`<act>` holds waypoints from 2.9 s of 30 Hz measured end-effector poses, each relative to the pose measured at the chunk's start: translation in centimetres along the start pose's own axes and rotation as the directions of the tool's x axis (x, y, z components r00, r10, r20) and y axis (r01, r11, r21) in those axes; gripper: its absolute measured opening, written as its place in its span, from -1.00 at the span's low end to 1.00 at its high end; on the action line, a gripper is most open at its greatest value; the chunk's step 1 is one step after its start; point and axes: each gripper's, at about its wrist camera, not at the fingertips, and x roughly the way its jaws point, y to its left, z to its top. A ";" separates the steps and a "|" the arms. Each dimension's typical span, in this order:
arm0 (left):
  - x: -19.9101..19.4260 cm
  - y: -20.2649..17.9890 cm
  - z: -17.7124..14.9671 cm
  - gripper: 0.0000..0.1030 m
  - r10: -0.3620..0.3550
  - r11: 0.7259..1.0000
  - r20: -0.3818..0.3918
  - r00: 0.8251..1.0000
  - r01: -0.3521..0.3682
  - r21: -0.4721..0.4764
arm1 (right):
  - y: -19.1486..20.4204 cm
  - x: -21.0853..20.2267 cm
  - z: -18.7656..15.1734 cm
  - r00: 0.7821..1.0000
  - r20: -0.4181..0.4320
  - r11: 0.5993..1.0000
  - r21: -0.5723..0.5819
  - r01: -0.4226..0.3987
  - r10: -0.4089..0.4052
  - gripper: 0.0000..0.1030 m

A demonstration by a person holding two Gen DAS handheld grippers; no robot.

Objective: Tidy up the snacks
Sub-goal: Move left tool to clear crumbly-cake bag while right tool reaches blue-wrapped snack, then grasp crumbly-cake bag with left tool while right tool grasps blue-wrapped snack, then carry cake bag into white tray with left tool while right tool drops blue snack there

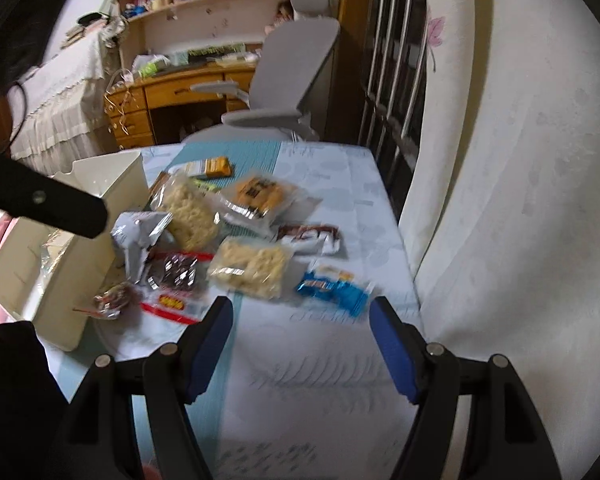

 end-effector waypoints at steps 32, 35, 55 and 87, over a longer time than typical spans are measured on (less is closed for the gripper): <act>18.2 -2.0 7.1 0.89 0.190 0.976 -0.256 0.948 -0.210 -0.051 | -3.0 14.3 -1.0 0.992 -0.062 0.965 -0.232 -0.120 0.108 0.34; 19.5 -2.7 7.6 0.94 0.202 0.975 -0.247 0.948 -0.218 -0.042 | -3.4 15.0 -1.2 0.990 -0.085 0.965 -0.229 -0.129 0.112 0.24; 20.4 -1.2 7.6 -0.15 0.226 0.959 -0.211 0.951 -0.255 -0.121 | -3.5 15.2 -0.9 0.984 -0.121 0.965 -0.213 -0.151 0.127 -0.31; 2.9 2.4 -3.1 -0.22 0.013 0.977 -0.136 0.991 -0.042 -0.210 | -1.5 7.9 -2.3 0.953 -0.259 0.986 0.004 -0.164 0.159 -0.47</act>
